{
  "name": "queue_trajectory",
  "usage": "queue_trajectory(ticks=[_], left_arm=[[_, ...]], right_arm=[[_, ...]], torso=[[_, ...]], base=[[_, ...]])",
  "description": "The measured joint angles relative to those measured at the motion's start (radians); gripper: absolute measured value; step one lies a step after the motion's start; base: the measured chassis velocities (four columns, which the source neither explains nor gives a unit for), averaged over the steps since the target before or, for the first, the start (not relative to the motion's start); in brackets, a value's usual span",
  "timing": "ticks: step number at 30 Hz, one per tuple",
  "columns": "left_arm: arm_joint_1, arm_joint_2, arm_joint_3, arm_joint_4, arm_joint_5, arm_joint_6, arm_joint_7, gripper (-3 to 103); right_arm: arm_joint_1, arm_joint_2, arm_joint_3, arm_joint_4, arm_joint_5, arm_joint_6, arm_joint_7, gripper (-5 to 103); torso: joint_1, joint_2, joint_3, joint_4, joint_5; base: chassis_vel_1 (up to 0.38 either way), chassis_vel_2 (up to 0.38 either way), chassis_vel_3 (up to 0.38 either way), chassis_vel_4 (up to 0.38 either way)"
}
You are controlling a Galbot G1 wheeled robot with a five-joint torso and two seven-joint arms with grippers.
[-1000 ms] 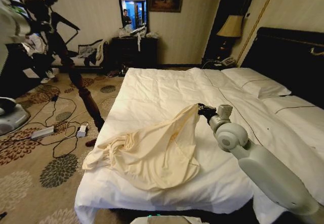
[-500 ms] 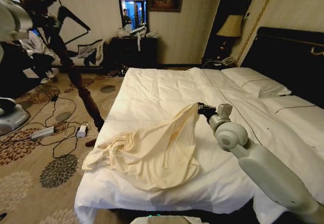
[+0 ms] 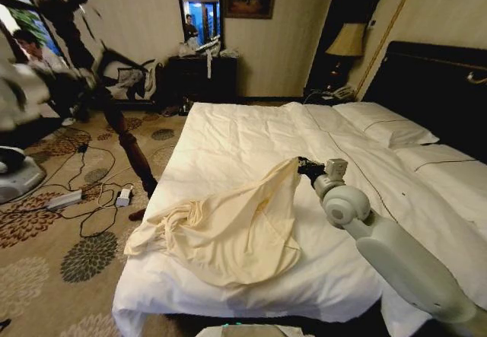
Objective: Pick up the clothes from the bed and hang them on the clothes hanger.
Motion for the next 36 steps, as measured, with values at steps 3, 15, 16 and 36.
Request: queue_trajectory(ticks=[3,15,16,36], left_arm=[[0.047,0.024,-0.008,-0.043,-0.020,-0.085,0.048,13],[0.302,0.037,-0.026,-0.157,0.045,-0.357,0.344,13],[0.318,0.029,-0.028,-0.161,0.040,-0.367,0.362,13],[0.689,-0.085,-0.081,-0.259,0.200,-0.470,0.530,13]], right_arm=[[0.010,0.002,-0.002,-0.012,-0.001,0.000,0.000,0],[0.007,-0.002,0.008,-0.047,-0.001,0.000,0.001,0],[0.003,-0.003,0.010,-0.048,-0.001,0.000,0.001,0],[-0.074,-0.057,0.079,-0.056,0.003,-0.007,0.038,0]], torso=[[0.001,0.000,0.000,-0.0007,0.0008],[0.000,0.000,0.000,-0.0001,0.0007],[0.000,0.000,0.000,0.0001,0.0004],[0.000,0.000,0.000,0.0006,0.0001]], base=[[0.000,0.000,0.000,0.000],[0.000,0.000,0.000,0.000],[0.000,0.000,0.000,0.000],[0.000,0.000,0.000,0.000]])
